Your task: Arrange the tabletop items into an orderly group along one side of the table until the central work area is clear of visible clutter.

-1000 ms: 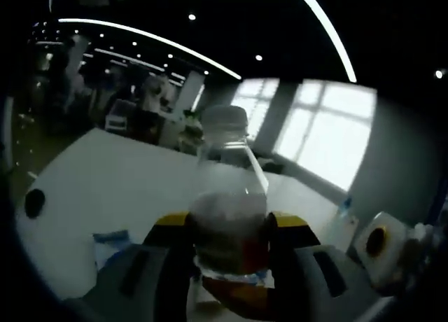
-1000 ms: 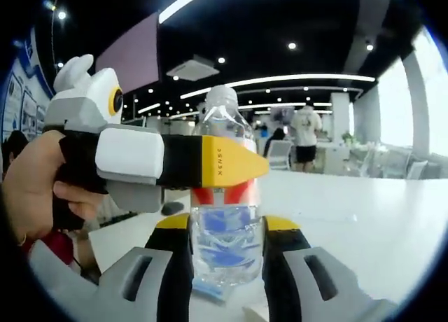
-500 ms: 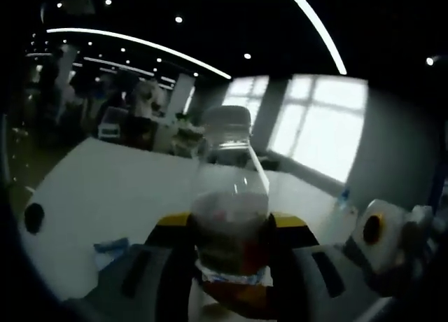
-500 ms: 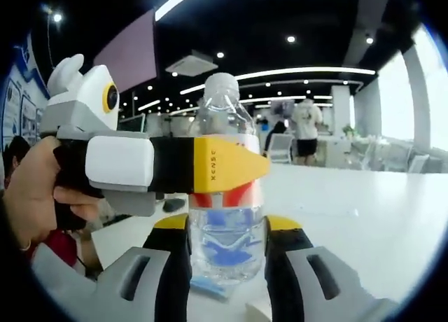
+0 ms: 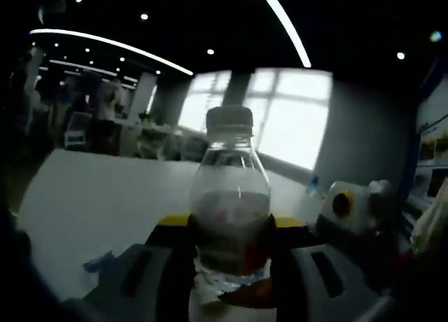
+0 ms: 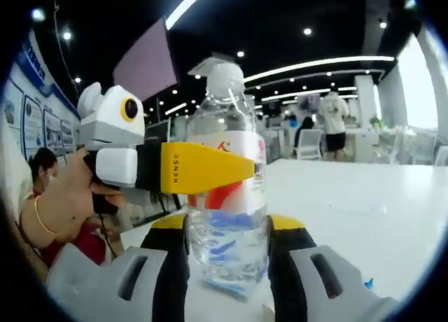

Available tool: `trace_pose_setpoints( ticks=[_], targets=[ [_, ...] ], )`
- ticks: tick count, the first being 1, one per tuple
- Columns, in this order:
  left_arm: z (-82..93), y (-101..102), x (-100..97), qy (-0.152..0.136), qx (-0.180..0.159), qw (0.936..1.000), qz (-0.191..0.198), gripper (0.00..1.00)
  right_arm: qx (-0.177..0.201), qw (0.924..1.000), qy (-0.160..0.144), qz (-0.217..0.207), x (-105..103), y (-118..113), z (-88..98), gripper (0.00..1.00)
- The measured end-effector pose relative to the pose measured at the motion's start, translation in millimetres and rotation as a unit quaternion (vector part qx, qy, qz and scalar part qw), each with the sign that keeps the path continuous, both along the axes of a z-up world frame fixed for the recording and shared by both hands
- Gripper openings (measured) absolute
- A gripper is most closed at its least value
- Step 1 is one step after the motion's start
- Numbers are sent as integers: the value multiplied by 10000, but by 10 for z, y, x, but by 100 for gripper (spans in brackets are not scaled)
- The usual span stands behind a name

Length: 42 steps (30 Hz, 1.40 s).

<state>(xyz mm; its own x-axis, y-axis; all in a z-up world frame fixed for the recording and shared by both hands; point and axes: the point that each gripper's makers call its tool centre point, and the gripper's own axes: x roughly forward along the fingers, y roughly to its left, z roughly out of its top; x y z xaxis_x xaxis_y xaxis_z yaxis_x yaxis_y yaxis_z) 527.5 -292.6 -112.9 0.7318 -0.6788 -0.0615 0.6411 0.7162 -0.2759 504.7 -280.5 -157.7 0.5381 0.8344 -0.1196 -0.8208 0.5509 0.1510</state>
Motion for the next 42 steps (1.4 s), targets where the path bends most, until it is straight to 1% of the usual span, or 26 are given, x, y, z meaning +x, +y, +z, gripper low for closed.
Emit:
trace_pose_setpoints(
  ticks=[3,5,6,7,8,9,10,11,12,13,14,15,17,18,20,22,24,26,29,33,37,40,42],
  targets=[
    [20,1,-47,-21,32,9996,-282,39,277,9989,190,334,-63,-32,34,42],
    [40,-2,-76,-38,-15,9990,-435,39,432,9974,318,485,-94,-60,54,42],
    [59,-1,-94,-37,-73,9987,-509,39,500,9959,335,677,-131,-65,72,42],
    [71,-3,-105,-31,-116,9983,-562,39,539,9947,454,747,-150,-77,66,41],
    [88,-28,-145,-63,-135,9971,-743,39,564,9944,413,793,-146,-100,83,41],
    [95,-18,-140,-42,-156,9969,-772,39,614,9924,362,1004,-201,-86,106,42],
    [104,-34,-162,-64,-137,9960,-878,39,815,9880,506,1210,-267,-73,140,45],
    [101,-55,-190,-66,-105,9951,-981,39,911,9854,619,1298,-296,-72,152,49],
    [111,-73,-211,-87,-109,9943,-1061,39,971,9832,553,1446,-330,-76,177,50],
    [124,-97,-240,-135,-95,9929,-1176,39,1005,9823,541,1483,-340,-88,182,50],
    [133,-103,-257,-126,-112,9923,-1230,39,1010,9826,569,1448,-329,-111,171,48],
    [156,-118,-291,-177,-125,9905,-1354,39,1048,9813,544,1522,-348,-129,180,47],
    [172,-132,-320,-184,-145,9891,-1451,39,1167,9778,638,1620,-377,-147,203,45],
    [185,-149,-345,-234,-138,9875,-1550,39,1217,9764,646,1660,-390,-161,222,45],
    [202,-178,-388,-282,-123,9848,-1707,39,1216,9754,624,1733,-416,-166,234,44],
    [235,-220,-437,-329,-196,9815,-1876,39,1202,9741,621,1814,-445,-151,232,44],
    [244,-240,-459,-329,-219,9800,-1952,39,1164,9727,635,1904,-488,-128,217,44],
    [249,-282,-502,-347,-184,9768,-2107,39,1154,9723,626,1933,-504,-117,209,42],
    [232,-300,-533,-348,-77,9749,-2200,39,1100,9725,618,1957,-513,-122,189,41],
    [220,-300,-552,-339,-69,9735,-2261,39,1064,9721,601,2003,-530,-116,177,40],
    [230,-291,-569,-391,-56,9717,-2331,39,1075,9728,517,1986,-541,-97,186,39],
    [215,-298,-602,-483,93,9685,-2440,39,995,9735,399,2020,-558,-79,169,38],
    [202,-304,-619,-496,156,9674,-2479,39,954,9735,367,2044,-573,-69,151,38]
  ],
)
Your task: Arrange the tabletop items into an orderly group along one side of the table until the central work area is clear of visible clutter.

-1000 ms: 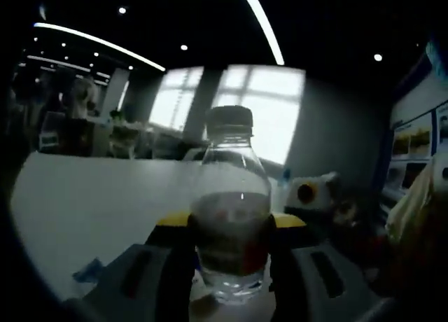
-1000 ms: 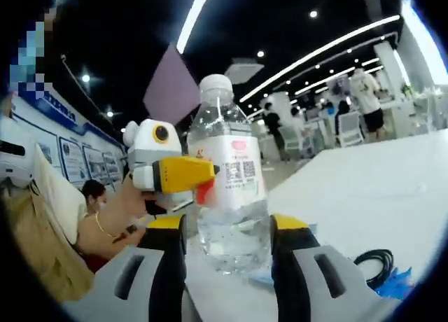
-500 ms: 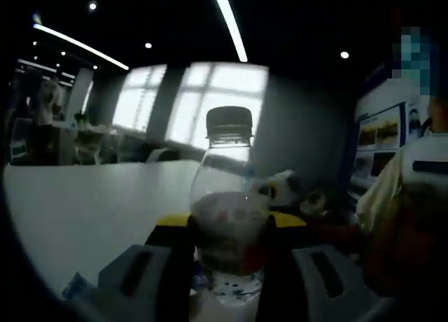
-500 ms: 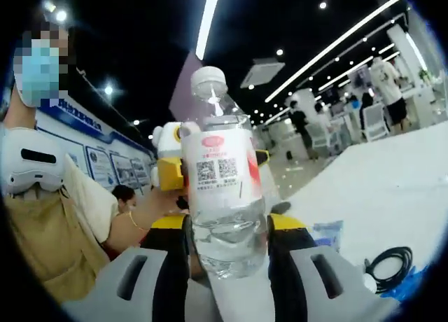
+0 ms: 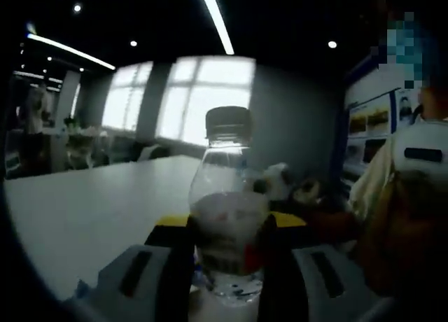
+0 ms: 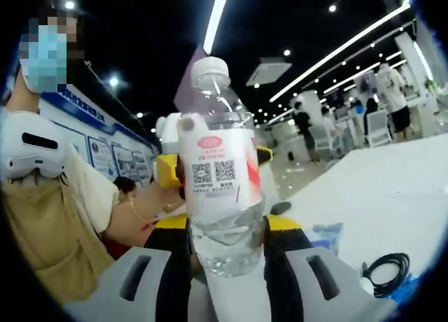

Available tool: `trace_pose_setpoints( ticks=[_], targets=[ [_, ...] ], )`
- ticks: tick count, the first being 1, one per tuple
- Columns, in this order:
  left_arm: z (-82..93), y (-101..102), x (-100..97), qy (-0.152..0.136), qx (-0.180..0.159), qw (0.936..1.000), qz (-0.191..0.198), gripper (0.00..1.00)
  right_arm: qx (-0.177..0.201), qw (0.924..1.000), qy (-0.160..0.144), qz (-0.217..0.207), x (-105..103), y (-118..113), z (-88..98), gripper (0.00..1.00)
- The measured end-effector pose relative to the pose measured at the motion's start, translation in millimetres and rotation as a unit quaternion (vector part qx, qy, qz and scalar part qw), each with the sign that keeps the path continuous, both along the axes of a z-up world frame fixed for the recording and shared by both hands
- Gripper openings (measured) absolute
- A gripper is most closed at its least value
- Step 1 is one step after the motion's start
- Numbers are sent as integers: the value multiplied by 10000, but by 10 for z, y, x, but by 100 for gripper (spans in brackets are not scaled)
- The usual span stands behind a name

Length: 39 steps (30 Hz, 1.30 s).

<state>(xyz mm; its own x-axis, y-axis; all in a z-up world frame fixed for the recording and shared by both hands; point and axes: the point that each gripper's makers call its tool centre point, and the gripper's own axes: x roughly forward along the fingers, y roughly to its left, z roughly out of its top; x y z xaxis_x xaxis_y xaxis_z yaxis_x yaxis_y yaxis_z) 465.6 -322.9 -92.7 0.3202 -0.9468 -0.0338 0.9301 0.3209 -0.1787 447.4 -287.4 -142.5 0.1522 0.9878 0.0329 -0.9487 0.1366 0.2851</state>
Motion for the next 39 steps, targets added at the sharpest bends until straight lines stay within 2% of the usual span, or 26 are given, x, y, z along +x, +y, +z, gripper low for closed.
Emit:
trace_pose_setpoints(
  ticks=[7,12,19,23,25,29,31,34,35,37,39],
  targets=[
    [31,16,19,-30,-82,10000,19,40,171,9997,13,-160,38,-8,50,36],
    [68,50,145,79,-152,9991,398,41,317,9983,19,-488,153,-45,85,36],
    [68,116,300,300,-211,9953,891,49,429,9957,-11,-816,271,-59,123,36],
    [130,168,381,495,-458,9879,1396,50,291,9931,-103,-1130,365,-59,89,36],
    [144,166,391,481,-475,9857,1547,51,275,9916,-92,-1261,411,-64,80,36],
    [112,124,398,678,-444,9816,1730,51,184,9891,-142,-1452,467,-52,59,36],
    [63,139,446,720,-329,9766,1999,53,121,9862,-184,-1639,505,-59,52,36],
    [53,153,497,683,-290,9692,2350,52,66,9845,-205,-1740,528,-50,38,36],
    [54,149,496,677,-288,9689,2361,52,44,9841,-205,-1763,534,-47,31,36],
    [33,171,527,723,-248,9632,2578,51,-65,9823,-284,-1848,554,-46,13,36],
    [13,184,544,674,-150,9602,2705,51,-68,9821,-273,-1862,549,-36,14,36]
  ],
)
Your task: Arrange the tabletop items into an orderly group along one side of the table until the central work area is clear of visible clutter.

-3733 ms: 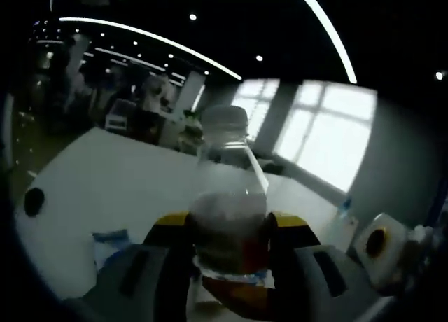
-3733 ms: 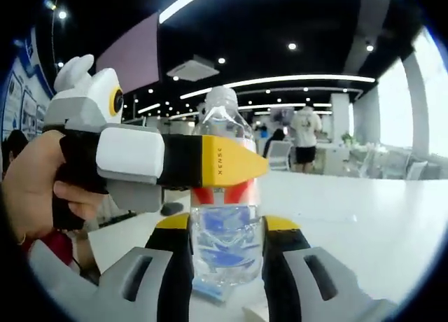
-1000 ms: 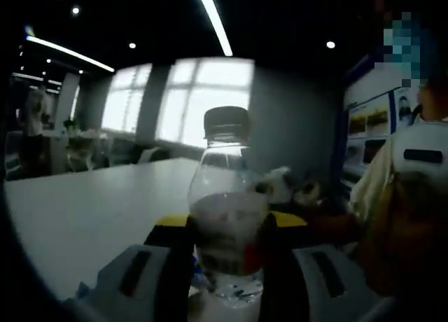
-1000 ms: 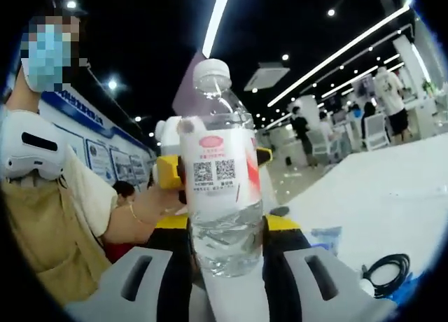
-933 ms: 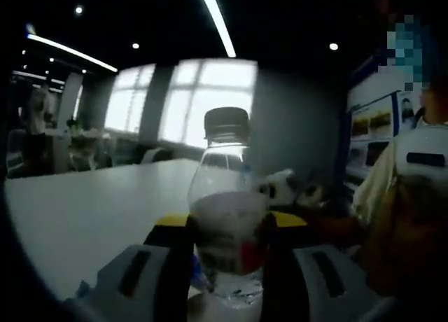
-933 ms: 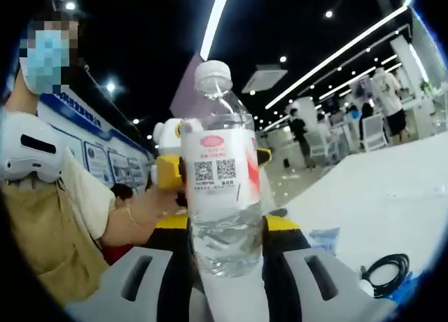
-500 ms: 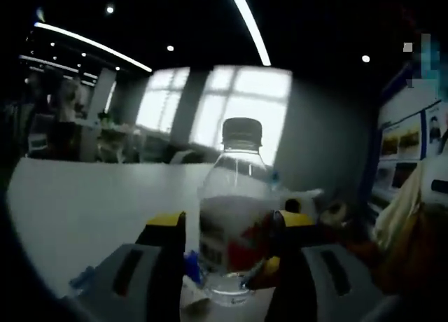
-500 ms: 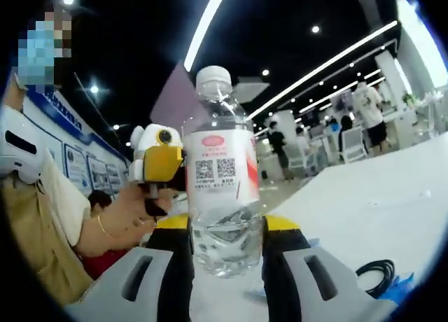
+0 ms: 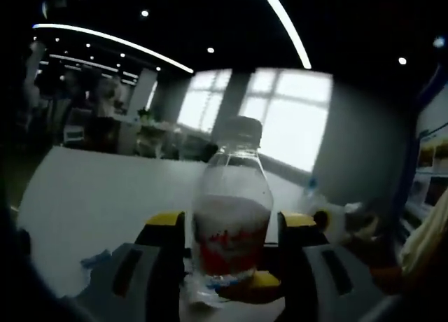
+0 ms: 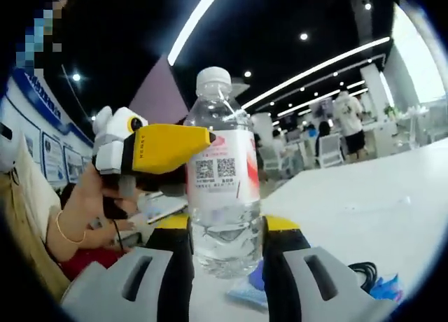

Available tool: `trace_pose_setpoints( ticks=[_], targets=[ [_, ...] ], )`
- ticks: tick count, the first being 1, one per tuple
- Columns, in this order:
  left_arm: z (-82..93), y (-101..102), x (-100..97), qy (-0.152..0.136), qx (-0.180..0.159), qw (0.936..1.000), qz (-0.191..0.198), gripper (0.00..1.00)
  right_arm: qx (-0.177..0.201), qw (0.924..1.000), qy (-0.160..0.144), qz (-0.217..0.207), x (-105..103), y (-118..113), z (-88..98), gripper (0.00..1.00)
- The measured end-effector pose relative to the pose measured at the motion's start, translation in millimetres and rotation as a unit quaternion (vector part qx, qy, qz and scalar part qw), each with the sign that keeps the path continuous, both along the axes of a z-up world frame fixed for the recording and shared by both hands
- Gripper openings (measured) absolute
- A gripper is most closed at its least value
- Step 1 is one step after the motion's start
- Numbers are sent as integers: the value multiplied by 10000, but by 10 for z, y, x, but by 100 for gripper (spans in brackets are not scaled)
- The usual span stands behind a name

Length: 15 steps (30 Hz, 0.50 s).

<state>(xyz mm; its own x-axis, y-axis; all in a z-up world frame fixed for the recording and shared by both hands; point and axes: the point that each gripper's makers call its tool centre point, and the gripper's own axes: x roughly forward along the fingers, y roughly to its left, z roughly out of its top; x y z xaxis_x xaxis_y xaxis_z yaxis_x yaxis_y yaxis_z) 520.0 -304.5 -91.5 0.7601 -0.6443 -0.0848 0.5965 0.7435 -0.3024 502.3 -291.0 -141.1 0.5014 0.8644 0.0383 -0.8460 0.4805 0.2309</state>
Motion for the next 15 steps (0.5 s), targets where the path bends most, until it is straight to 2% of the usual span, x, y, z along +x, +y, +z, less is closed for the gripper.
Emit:
trace_pose_setpoints(
  ticks=[6,8,9,11,12,15],
  targets=[
    [-33,95,16,109,128,9985,519,48,-206,9995,-50,-215,37,24,-50,36],
    [-32,80,3,103,166,9986,490,46,-273,9993,-75,-243,32,41,-69,36],
    [-53,74,-8,226,109,9985,492,47,-289,9993,-86,-216,24,51,-73,36],
    [-58,92,12,196,182,9979,585,47,-288,9993,-58,-220,22,66,-80,36],
    [-85,122,21,165,361,9969,677,46,-340,9991,-89,-223,17,78,-84,36],
    [-94,155,28,139,413,9957,820,42,-440,9986,-171,-247,5,93,-87,36]
  ],
)
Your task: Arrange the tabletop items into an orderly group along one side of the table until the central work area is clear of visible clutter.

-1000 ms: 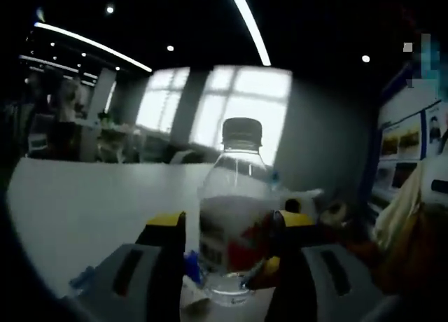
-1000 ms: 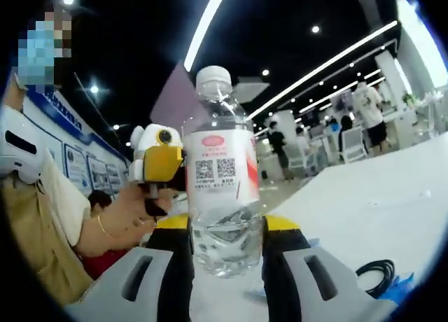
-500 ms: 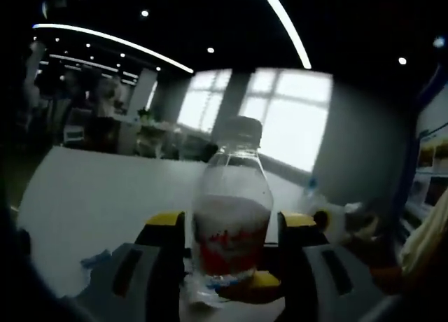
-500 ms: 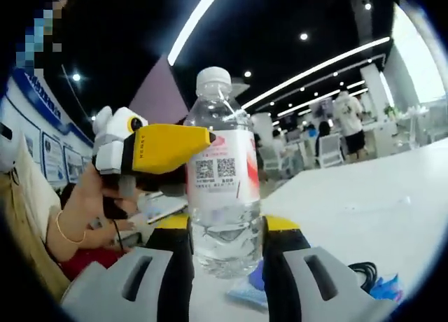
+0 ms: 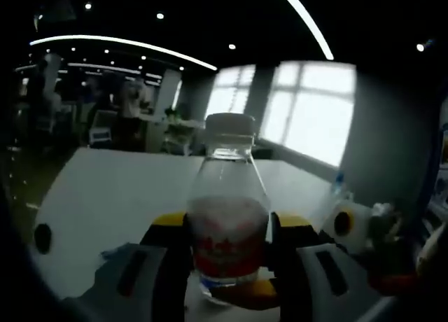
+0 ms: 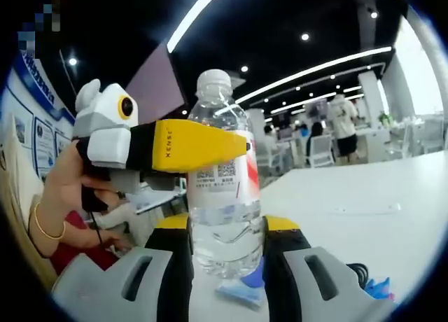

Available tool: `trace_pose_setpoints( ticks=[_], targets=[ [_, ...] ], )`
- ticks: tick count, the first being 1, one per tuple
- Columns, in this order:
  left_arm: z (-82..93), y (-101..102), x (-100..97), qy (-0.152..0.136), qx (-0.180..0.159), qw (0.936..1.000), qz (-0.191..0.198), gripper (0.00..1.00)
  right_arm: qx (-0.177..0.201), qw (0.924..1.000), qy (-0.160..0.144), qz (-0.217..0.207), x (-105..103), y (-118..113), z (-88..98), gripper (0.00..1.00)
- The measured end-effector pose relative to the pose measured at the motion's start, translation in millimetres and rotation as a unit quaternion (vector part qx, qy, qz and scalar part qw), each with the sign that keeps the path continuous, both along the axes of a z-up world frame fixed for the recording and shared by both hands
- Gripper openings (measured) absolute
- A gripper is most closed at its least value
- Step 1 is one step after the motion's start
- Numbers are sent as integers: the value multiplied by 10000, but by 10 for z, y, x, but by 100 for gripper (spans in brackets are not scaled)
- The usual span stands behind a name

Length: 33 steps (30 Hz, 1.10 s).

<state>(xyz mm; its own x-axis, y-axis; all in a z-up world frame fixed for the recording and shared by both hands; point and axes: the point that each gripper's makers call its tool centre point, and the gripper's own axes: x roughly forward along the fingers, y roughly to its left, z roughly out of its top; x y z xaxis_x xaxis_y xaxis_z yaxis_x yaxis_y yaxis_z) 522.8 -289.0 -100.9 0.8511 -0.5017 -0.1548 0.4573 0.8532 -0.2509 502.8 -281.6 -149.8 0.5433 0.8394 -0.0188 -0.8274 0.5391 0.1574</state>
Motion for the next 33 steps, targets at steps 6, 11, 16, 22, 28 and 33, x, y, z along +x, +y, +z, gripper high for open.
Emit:
trace_pose_setpoints(
  ticks=[6,11,16,22,28,33],
  targets=[
    [-2,57,-1,-91,76,9998,161,39,-78,10000,-54,-29,0,23,-11,37],
    [14,79,4,-218,-15,9995,213,39,-99,9999,-73,-57,7,39,0,38],
    [78,121,23,-437,-182,9982,366,38,-14,9998,-178,-120,31,49,50,39],
    [64,196,72,-515,-57,9972,541,37,-123,9995,-66,-290,109,60,-14,49],
    [11,362,175,-512,70,9957,767,37,-251,9992,78,-301,162,-24,-99,67],
    [-21,475,239,-494,158,9947,889,37,-573,9979,202,-217,163,-67,-242,82]
  ],
)
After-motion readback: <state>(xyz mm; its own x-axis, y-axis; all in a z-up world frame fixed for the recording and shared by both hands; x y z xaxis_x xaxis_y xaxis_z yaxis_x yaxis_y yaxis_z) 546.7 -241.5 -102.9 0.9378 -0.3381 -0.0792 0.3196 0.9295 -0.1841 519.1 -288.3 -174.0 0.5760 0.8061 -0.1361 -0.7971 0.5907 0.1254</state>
